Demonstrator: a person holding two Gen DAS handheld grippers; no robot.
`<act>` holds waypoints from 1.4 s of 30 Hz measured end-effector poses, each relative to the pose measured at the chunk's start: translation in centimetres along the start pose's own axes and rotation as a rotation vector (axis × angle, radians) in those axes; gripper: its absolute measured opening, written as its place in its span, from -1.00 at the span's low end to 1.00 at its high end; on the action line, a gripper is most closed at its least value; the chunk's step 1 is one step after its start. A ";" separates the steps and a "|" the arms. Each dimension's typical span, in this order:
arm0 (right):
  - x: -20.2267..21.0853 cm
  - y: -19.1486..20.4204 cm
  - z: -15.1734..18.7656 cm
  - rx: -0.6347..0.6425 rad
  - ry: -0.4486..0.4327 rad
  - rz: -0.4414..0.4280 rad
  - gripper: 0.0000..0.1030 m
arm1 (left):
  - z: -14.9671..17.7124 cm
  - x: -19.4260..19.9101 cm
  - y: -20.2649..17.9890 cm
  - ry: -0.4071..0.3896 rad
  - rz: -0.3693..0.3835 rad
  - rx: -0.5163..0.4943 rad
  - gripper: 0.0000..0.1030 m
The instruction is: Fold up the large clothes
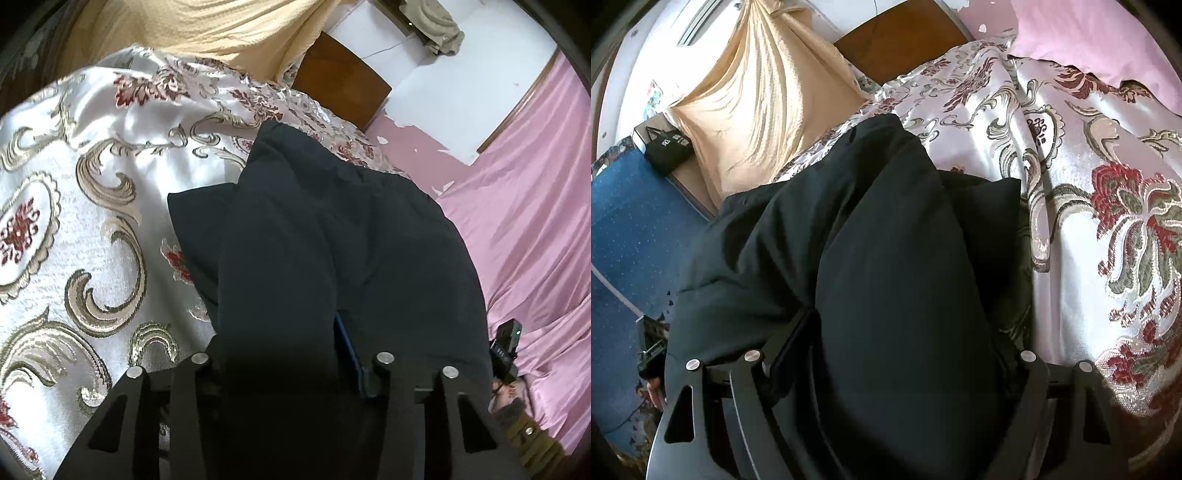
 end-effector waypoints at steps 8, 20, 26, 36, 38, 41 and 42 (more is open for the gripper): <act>0.4 0.6 0.1 0.020 0.005 0.066 0.39 | 0.0 0.8 -0.2 -0.025 -0.050 -0.001 -0.39; 3.7 3.7 -1.1 -0.021 -0.054 0.101 -0.61 | -2.2 5.3 -2.9 -0.081 -0.144 -0.006 -0.78; 5.7 8.2 -2.5 0.031 -0.062 0.034 -0.69 | -3.1 9.7 -5.3 -0.101 -0.193 -0.047 -0.79; 10.7 15.4 0.4 0.137 -0.030 -0.024 -0.72 | 0.3 17.8 -5.5 -0.107 -0.237 -0.038 -0.79; 12.1 16.6 1.6 0.165 -0.029 -0.026 -0.72 | 1.8 19.3 -5.2 -0.105 -0.246 -0.040 -0.79; 14.2 17.9 3.7 0.192 -0.037 -0.025 -0.72 | 3.9 21.0 -4.8 -0.105 -0.252 -0.038 -0.79; 14.7 18.1 4.1 0.199 -0.040 -0.023 -0.72 | 4.6 21.4 -4.7 -0.104 -0.252 -0.037 -0.79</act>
Point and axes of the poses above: each gripper's, at about its wrist camera, not at the fingertips, and x roughly against the way its jaws point, y to its left, z to its underside, the point moved 10 cm from there along -x, roughly the way its jaws point, and after that the axes turned 12 degrees about -z, right-handed, at the moved point
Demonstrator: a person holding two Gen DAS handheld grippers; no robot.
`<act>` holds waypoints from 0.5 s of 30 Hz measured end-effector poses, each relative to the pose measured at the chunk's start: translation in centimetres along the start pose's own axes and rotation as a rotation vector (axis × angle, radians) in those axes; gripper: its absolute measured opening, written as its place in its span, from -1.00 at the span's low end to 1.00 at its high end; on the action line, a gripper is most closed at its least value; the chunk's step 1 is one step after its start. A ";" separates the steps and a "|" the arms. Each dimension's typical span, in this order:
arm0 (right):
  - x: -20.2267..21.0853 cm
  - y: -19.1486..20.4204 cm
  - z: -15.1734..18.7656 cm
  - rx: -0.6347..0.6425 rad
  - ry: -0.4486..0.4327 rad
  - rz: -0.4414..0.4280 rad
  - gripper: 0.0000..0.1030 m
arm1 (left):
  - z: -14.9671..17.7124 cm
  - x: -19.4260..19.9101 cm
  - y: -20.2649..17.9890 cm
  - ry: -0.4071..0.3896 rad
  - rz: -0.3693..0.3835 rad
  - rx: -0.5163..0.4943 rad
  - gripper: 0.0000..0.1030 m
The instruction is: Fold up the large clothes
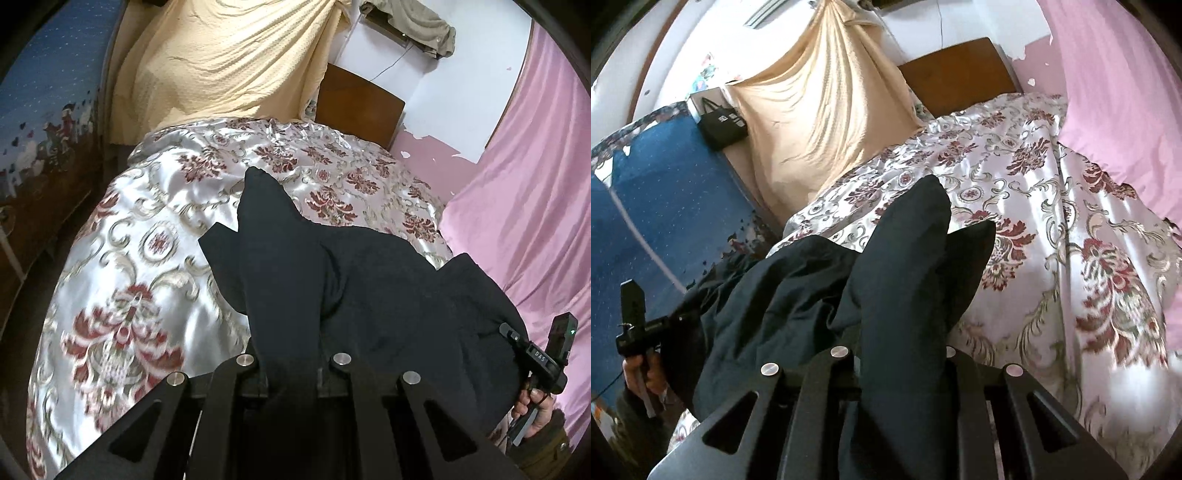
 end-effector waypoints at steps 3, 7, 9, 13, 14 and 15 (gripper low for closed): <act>1.3 0.7 1.6 0.022 -0.002 0.018 -0.72 | 1.9 0.3 0.5 0.011 -0.015 -0.004 -0.79; 1.9 0.3 3.6 0.037 0.008 0.073 -0.72 | 4.2 -0.8 1.4 0.044 -0.048 0.000 -0.79; 1.9 -0.4 4.4 0.015 0.015 0.094 -0.71 | 5.0 -1.1 1.8 0.048 -0.063 0.002 -0.78; 2.1 -1.4 5.5 -0.019 0.019 0.128 -0.63 | 6.0 -1.4 2.5 0.059 -0.072 0.026 -0.73; 2.0 -1.6 5.6 -0.026 0.023 0.139 -0.59 | 6.3 -1.5 2.6 0.066 -0.081 0.030 -0.69; 1.9 -1.9 5.9 -0.035 0.032 0.154 -0.55 | 6.4 -1.6 2.8 0.074 -0.091 0.030 -0.65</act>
Point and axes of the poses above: each gripper's, at about its wrist camera, not at the fingertips, and x roughly against the way its jaws point, y to its left, z to its underside, the point moved 10 cm from there along -x, roughly the way its jaws point, and after that the axes turned 12 degrees about -z, right-handed, at the moved point
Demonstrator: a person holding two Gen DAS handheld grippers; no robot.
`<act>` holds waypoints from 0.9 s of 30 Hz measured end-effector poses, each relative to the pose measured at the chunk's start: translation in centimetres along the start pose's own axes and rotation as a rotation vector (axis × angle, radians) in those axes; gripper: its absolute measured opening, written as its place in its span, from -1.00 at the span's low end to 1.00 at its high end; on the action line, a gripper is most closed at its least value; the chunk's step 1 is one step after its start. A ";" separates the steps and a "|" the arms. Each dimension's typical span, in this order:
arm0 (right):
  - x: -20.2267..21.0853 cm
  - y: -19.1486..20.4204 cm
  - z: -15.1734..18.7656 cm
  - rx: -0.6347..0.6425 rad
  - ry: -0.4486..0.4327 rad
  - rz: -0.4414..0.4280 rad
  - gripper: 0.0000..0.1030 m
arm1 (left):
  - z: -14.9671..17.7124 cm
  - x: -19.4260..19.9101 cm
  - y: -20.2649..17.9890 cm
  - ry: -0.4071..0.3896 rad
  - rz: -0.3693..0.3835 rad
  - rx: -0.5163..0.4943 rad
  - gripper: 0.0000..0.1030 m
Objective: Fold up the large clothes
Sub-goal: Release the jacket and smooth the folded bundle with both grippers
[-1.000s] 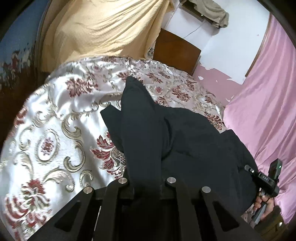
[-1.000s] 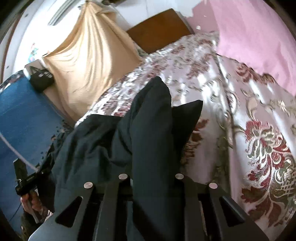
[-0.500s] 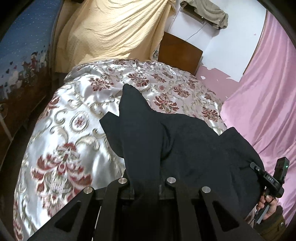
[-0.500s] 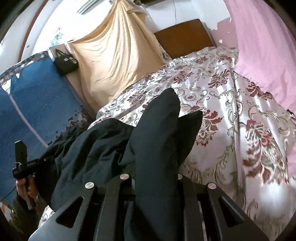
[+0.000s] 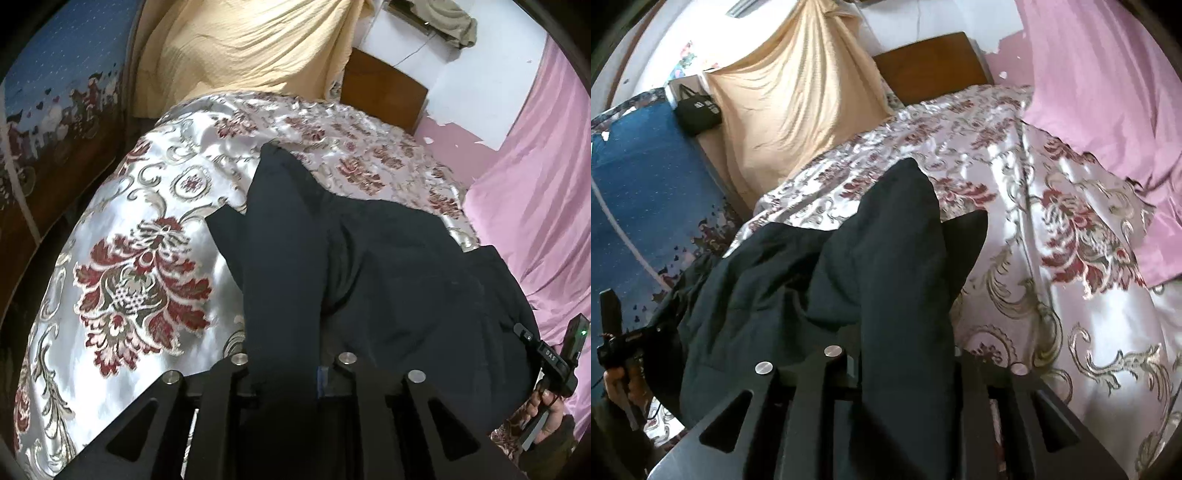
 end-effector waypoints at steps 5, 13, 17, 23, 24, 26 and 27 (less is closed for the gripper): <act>-1.0 -1.7 1.3 -0.051 0.062 0.070 -0.13 | 1.1 -1.3 1.5 0.078 -0.091 0.030 -0.34; 0.1 -1.1 2.1 0.032 0.041 0.194 0.86 | 1.7 -0.2 3.5 0.029 -0.194 0.124 0.74; 1.0 -0.3 2.0 0.064 0.034 0.216 0.86 | 2.4 0.6 2.9 0.026 -0.193 0.124 0.75; 2.4 1.3 2.1 0.074 -0.001 0.201 0.86 | 3.2 2.2 1.6 0.003 -0.193 0.110 0.75; 2.6 1.5 2.2 0.080 -0.006 0.201 0.86 | 3.4 2.6 1.4 -0.004 -0.197 0.105 0.75; 3.1 2.2 2.3 0.097 -0.017 0.203 0.86 | 3.6 3.3 1.1 -0.019 -0.203 0.096 0.75; 3.3 2.8 2.4 0.106 -0.023 0.201 0.86 | 3.8 3.7 0.9 -0.028 -0.204 0.091 0.75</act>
Point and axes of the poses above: each gripper's, at about its wrist camera, not at the fingertips, and x roughly against the way its jaws point, y to its left, z to its underside, the point moved 10 cm from there along -x, roughly the way its jaws point, and after that the axes turned 12 degrees about -z, right-handed, at the moved point
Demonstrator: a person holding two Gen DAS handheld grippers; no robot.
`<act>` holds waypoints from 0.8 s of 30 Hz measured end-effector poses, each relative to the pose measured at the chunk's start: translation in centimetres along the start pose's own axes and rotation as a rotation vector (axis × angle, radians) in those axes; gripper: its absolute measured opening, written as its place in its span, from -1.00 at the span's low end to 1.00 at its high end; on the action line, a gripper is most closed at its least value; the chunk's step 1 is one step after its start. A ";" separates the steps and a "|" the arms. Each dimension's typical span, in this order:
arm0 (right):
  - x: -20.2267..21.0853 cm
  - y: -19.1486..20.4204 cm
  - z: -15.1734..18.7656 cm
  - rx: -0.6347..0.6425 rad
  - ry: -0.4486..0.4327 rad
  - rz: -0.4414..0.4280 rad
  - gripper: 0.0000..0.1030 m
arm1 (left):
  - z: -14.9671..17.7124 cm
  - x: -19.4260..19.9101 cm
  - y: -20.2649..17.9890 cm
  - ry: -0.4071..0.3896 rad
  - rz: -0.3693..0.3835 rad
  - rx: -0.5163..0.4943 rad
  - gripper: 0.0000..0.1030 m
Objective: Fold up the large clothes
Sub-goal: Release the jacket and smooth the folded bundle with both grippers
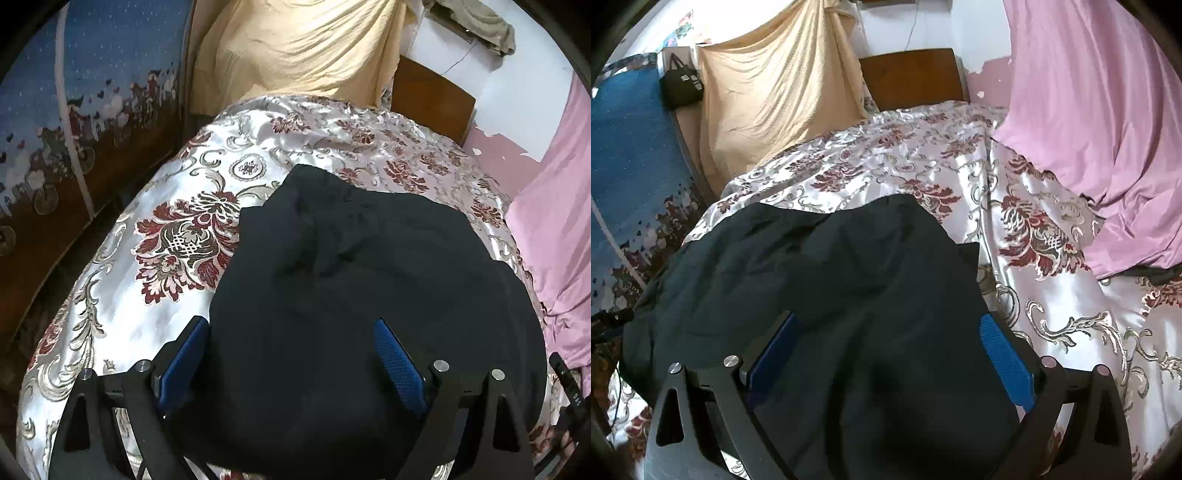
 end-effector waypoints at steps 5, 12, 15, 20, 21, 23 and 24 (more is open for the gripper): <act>1.5 1.6 0.4 0.018 -0.030 -0.021 0.87 | 0.8 2.3 -1.1 -0.046 0.034 -0.024 0.76; 3.7 3.3 0.9 0.043 -0.072 -0.037 0.87 | 1.7 5.9 -2.7 -0.152 0.047 -0.089 0.81; 4.8 4.1 0.9 0.054 -0.093 -0.040 0.87 | 2.1 7.3 -3.4 -0.192 0.054 -0.114 0.83; 6.8 5.7 1.1 0.077 -0.130 -0.059 0.87 | 2.8 9.5 -4.2 -0.248 0.069 -0.143 0.84; 7.2 6.2 1.1 0.086 -0.135 -0.062 0.87 | 2.9 10.0 -4.3 -0.259 0.071 -0.149 0.84; 8.0 6.9 1.2 0.109 -0.145 -0.067 0.87 | 3.3 10.9 -4.6 -0.280 0.071 -0.158 0.84; 8.2 7.2 1.3 0.117 -0.149 -0.067 0.87 | 3.5 11.4 -4.7 -0.294 0.072 -0.164 0.84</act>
Point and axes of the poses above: each gripper's, at about its wrist camera, not at the fingertips, and x roughly against the way its jaws point, y to its left, z to its underside, the point moved 10 cm from there along -x, roughly the way its jaws point, and after that the axes turned 12 degrees about -z, right-handed, at the moved point
